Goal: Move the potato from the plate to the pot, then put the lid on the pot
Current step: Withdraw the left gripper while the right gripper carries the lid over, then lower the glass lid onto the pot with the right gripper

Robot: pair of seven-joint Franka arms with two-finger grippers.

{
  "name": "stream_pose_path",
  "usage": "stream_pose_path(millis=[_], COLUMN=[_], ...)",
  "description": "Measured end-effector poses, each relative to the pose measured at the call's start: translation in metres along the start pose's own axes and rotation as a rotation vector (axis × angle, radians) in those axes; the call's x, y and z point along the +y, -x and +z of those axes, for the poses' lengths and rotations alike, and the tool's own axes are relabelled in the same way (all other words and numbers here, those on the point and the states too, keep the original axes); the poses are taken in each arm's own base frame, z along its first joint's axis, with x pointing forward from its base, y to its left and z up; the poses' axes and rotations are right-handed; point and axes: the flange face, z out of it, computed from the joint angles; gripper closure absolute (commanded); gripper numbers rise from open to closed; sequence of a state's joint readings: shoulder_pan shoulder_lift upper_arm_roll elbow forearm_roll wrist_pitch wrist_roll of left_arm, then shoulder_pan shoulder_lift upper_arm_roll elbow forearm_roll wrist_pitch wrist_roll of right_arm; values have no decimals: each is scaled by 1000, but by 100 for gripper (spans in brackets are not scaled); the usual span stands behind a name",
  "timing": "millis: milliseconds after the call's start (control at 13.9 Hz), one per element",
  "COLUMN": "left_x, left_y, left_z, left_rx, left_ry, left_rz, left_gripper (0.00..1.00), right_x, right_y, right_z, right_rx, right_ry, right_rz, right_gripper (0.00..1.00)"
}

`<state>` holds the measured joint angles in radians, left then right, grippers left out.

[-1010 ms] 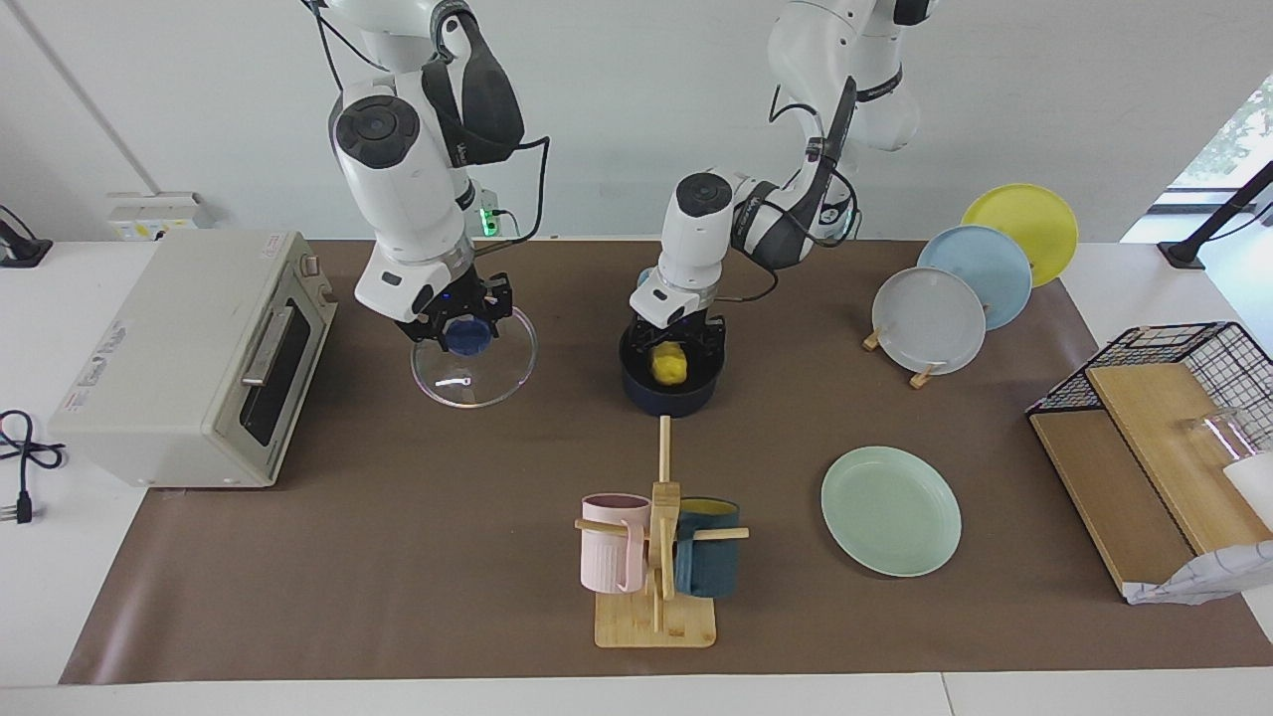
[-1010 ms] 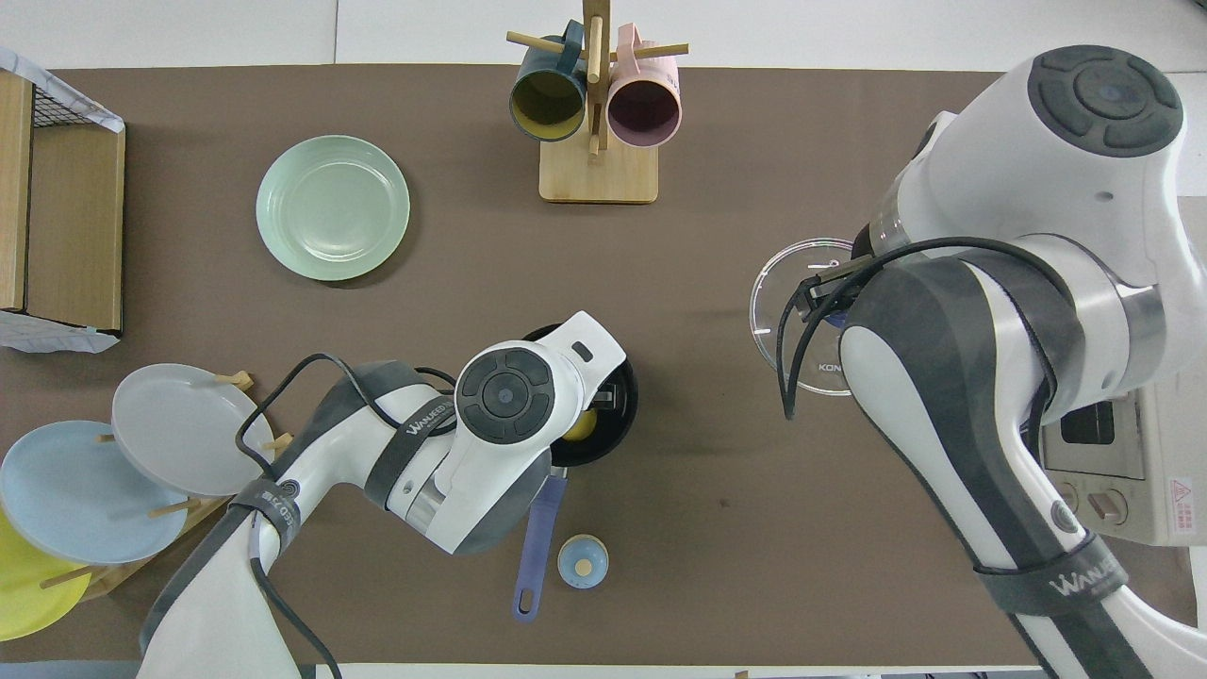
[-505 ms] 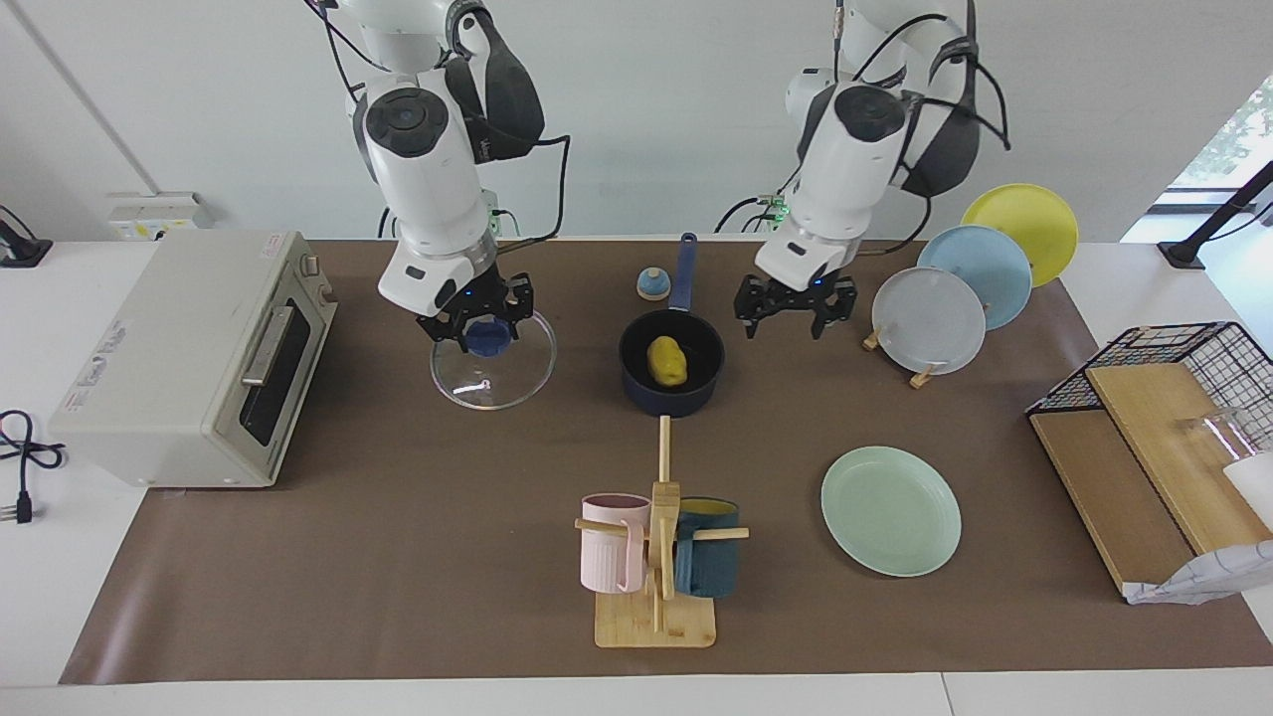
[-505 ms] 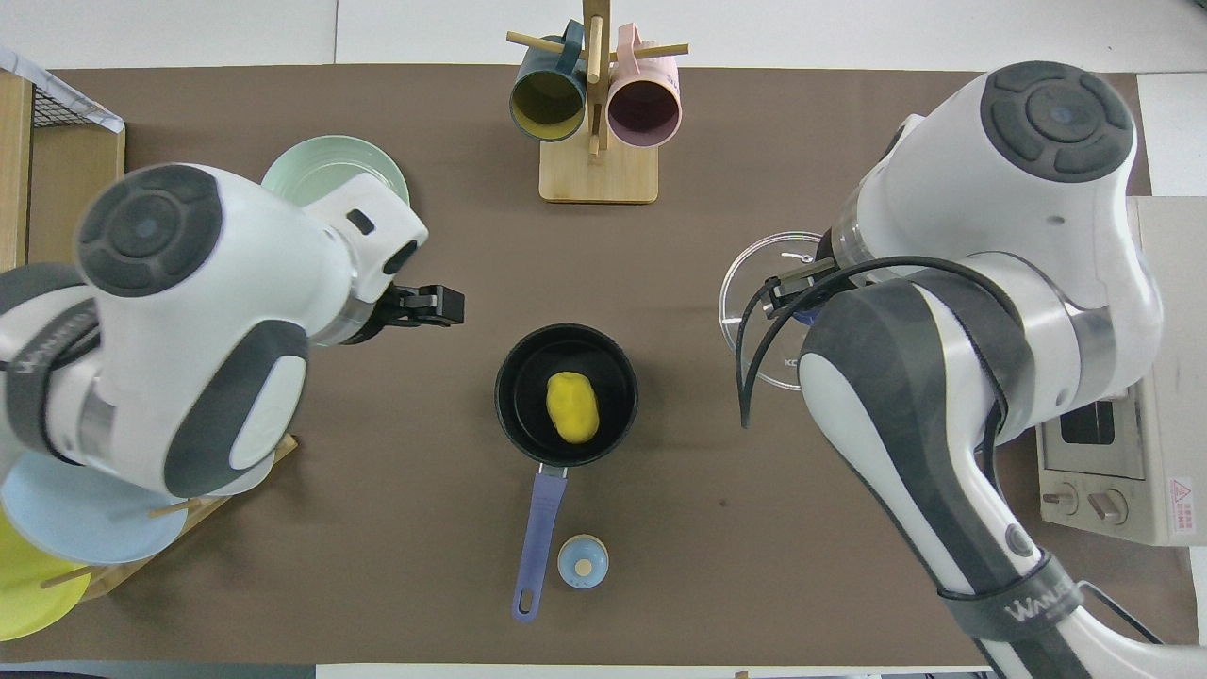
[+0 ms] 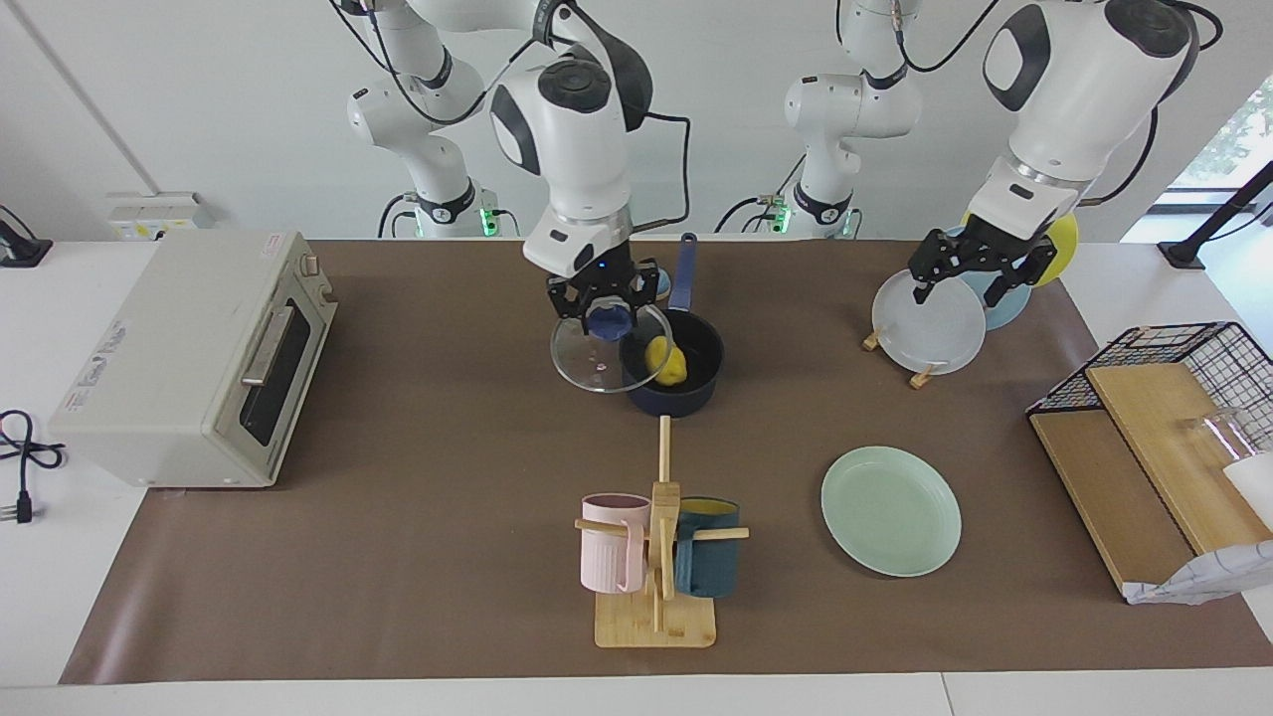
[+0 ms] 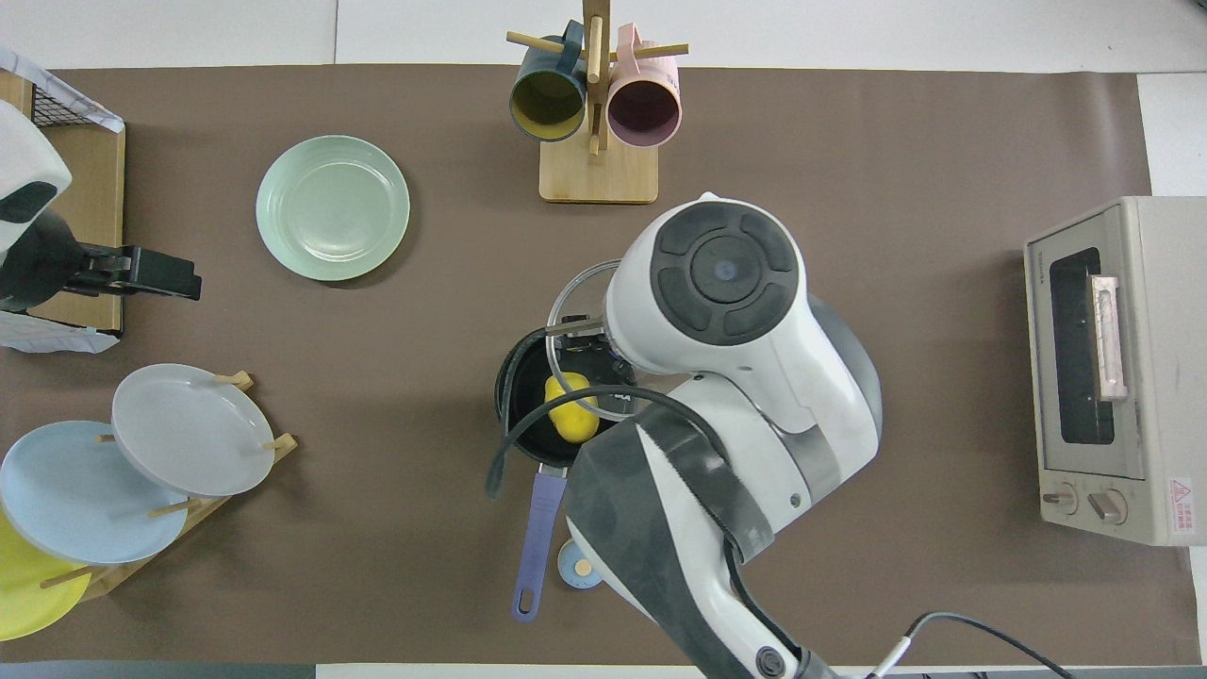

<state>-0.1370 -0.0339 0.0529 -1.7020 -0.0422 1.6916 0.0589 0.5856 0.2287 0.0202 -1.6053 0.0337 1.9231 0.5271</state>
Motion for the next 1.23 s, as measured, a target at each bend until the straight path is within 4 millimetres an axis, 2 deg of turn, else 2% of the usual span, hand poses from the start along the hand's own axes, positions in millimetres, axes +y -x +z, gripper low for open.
stream_pose_path(millis=[72, 216, 361, 505, 721, 938, 1226], left_x=[-11, -18, -15, -13, -14, -12, -12], left_y=[3, 9, 14, 16, 18, 25, 25], left_z=[-1, -6, -8, -15, -34, -59, -58], left_rx=[-12, -31, -54, -66, -58, -78, -101], left_ry=[1, 3, 4, -11, -18, -17, -17], left_rz=[4, 3, 8, 15, 15, 16, 15], left_gripper=[0, 0, 0, 0, 0, 0, 0], right_x=[-19, -62, -84, -86, -77, -73, -74], right_y=[2, 18, 34, 37, 39, 44, 56], right_z=[9, 29, 46, 56, 69, 75, 87], right_rx=[-7, -23, -43, -46, -49, -49, -18], right_ry=[1, 11, 26, 31, 49, 55, 50], right_rz=[21, 43, 72, 88, 92, 89, 65], right_gripper=[100, 100, 100, 100, 100, 100, 100])
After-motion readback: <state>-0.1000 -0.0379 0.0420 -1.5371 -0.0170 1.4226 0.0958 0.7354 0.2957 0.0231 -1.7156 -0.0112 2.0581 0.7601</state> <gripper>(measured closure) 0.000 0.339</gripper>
